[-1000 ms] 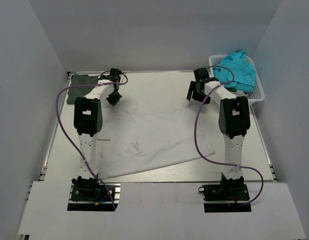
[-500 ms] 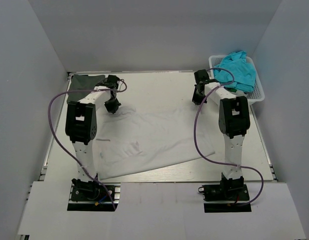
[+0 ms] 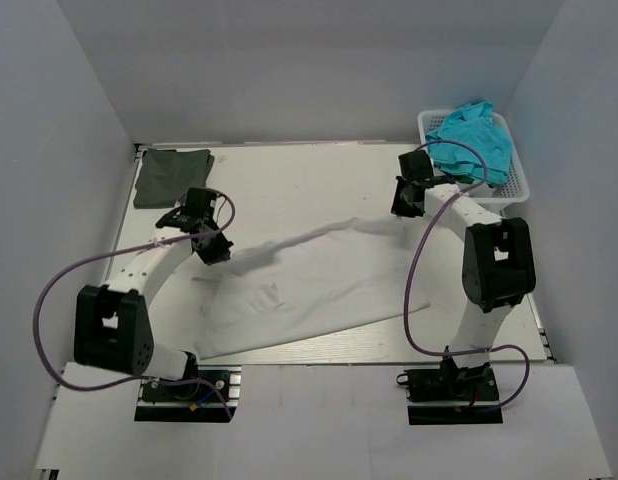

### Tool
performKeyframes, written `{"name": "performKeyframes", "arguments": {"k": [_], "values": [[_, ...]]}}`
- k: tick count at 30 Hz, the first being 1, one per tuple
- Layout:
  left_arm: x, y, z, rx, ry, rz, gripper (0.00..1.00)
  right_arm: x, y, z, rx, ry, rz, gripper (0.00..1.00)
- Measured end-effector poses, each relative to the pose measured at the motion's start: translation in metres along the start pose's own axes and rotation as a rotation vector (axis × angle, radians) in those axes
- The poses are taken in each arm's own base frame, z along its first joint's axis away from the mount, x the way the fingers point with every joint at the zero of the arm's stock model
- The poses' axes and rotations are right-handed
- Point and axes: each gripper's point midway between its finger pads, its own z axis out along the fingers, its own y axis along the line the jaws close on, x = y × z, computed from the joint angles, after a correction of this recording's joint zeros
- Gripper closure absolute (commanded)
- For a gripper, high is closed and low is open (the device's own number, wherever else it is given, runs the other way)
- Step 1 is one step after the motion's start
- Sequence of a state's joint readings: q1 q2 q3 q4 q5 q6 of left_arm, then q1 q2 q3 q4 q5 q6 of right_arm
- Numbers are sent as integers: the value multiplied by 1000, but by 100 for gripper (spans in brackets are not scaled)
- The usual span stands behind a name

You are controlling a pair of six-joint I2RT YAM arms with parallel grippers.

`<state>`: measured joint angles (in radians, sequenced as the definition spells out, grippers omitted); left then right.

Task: Fold and stack the t-shirts
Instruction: Fold the other side of the tshirt into a rectangle

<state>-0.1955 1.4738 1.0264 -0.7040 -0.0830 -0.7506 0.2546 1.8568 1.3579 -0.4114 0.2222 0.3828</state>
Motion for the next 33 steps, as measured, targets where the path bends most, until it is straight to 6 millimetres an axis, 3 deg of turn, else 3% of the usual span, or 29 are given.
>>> {"name": "performKeyframes", "arguments": {"k": [6, 13, 22, 23, 25, 27, 28, 29, 30, 33], "values": [[50, 27, -38, 57, 69, -32, 100, 10, -5, -9, -4, -9, 2, 100], [96, 62, -64, 30, 158, -64, 100, 26, -12, -18, -11, -6, 10, 100], [140, 89, -60, -22, 277, -87, 100, 47, -24, -32, -7, 3, 36, 100], [145, 92, -59, -28, 296, -91, 100, 49, -24, -32, -6, 7, 37, 93], [152, 95, -60, -36, 325, -97, 79, 54, -25, -30, -2, 19, 44, 79], [157, 96, -62, -40, 352, -98, 41, 62, -28, -28, 9, 34, 55, 50], [160, 97, -64, -42, 369, -90, 13, 67, -31, -27, 19, 44, 62, 46], [164, 97, -67, -45, 391, -88, 5, 74, -36, -26, 35, 57, 58, 43], [166, 98, -70, -48, 412, -85, 0, 80, -41, -27, 49, 68, 59, 30], [167, 94, -83, -32, 444, -65, 0, 90, -53, -36, 82, 83, 62, 10]]}}
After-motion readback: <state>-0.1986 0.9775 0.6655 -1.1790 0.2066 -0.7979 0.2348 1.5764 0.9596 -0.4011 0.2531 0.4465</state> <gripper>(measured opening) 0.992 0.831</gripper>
